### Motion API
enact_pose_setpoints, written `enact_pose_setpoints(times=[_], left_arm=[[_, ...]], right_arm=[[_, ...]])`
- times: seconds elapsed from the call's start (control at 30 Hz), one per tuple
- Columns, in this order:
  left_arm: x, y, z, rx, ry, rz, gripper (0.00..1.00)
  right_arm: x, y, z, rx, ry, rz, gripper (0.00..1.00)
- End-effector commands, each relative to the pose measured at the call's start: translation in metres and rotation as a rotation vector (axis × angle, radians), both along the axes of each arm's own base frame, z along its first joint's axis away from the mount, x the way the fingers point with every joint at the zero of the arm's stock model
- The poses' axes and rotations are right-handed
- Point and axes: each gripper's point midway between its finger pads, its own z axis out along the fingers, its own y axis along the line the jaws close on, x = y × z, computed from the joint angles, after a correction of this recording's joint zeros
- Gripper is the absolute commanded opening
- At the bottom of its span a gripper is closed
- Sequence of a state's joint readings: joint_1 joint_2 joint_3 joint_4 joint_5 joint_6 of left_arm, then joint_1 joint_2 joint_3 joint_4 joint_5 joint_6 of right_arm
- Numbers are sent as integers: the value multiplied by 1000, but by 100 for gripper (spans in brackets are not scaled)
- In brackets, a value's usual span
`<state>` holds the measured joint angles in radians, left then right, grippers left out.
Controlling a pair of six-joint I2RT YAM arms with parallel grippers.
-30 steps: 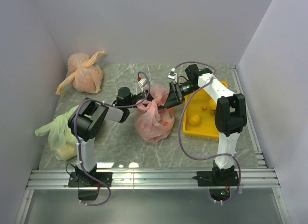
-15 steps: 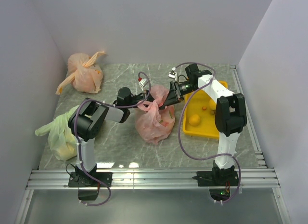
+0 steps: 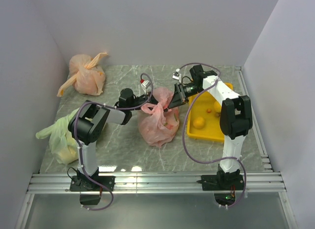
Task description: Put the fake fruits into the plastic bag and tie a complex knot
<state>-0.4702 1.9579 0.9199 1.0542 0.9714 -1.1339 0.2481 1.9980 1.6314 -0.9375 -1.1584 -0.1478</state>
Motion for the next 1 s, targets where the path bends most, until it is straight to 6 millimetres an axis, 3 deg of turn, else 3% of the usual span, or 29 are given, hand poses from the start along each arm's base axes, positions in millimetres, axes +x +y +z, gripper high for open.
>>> enact_pose_setpoints(times=[0.0, 0.1, 0.3, 0.33, 0.43, 0.5, 0.6, 0.87, 0.97], left_arm=[[-1, 7, 15, 2, -68, -3, 27], [1, 5, 12, 7, -60, -4, 27], [0, 2, 21, -35, -90, -15, 6], [1, 1, 23, -42, -95, -14, 1], [1, 1, 26, -57, -102, -18, 1], [-1, 1, 27, -59, -103, -21, 1], [-3, 1, 27, -59, -102, -27, 0], [-4, 1, 27, -63, -107, -30, 1], [-6, 2, 28, -66, -104, -38, 0]], right_arm=[[4, -2, 13, 16, -49, 8, 0], [5, -2, 14, 22, -47, 5, 0], [4, 1, 12, 21, -36, 7, 0], [5, 1, 11, 21, -32, 4, 4], [6, 4, 11, 18, -31, 3, 18], [7, 5, 8, 10, -31, -3, 38], [7, 6, 7, 4, -40, 2, 46], [-1, 15, -3, -10, -38, 28, 46], [3, 17, -4, -2, -41, 18, 33]])
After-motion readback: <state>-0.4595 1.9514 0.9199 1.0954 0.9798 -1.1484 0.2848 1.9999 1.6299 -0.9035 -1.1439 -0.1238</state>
